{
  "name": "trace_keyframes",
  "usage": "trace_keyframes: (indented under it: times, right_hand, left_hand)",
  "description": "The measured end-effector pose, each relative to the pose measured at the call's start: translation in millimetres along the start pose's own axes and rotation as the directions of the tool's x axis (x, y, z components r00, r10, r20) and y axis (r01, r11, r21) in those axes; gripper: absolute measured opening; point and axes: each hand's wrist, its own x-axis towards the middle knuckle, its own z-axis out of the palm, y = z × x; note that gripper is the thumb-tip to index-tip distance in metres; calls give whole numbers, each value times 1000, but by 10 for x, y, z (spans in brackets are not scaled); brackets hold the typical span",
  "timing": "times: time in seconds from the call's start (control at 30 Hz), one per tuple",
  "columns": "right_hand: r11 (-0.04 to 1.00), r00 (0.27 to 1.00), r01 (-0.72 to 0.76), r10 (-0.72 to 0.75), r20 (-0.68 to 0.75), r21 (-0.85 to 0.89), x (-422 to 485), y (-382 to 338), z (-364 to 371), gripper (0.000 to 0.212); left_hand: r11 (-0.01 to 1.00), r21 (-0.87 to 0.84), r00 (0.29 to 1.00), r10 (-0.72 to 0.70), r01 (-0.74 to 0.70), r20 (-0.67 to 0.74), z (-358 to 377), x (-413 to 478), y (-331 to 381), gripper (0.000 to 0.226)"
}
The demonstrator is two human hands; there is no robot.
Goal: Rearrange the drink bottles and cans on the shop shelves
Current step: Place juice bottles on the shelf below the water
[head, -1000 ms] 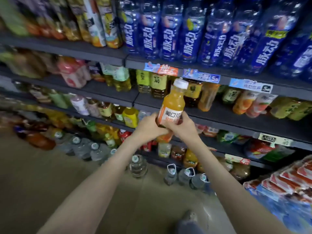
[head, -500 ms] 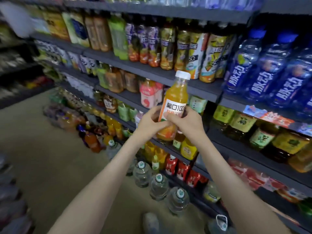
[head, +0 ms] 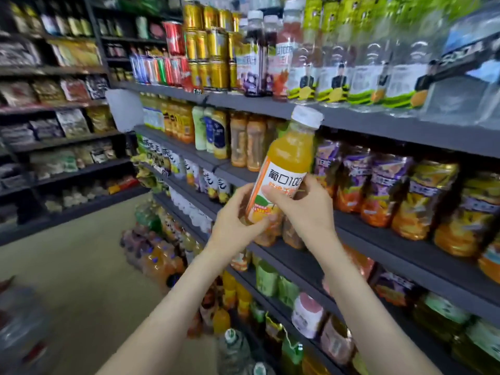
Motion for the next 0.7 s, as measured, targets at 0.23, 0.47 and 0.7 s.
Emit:
trace_keyframes:
  times: [0.23, 0.47, 0.7]
  right_hand:
    - [991, 984, 133, -130, -119, 17, 905, -192, 1388, 38]
    - [977, 966, 137, -169, -196, -166, 1917, -421, 2259, 47]
    - [934, 922, 225, -296, -250, -277, 2608, -503, 2396, 52]
  left_hand:
    - [975, 104, 979, 187, -195, 81, -1148, 1282, -435, 57]
    - [955, 128, 963, 262, -269, 70, -1816, 2552, -699, 50]
    - [927, 96, 931, 356, -363, 86, -1886, 3429, -688, 51]
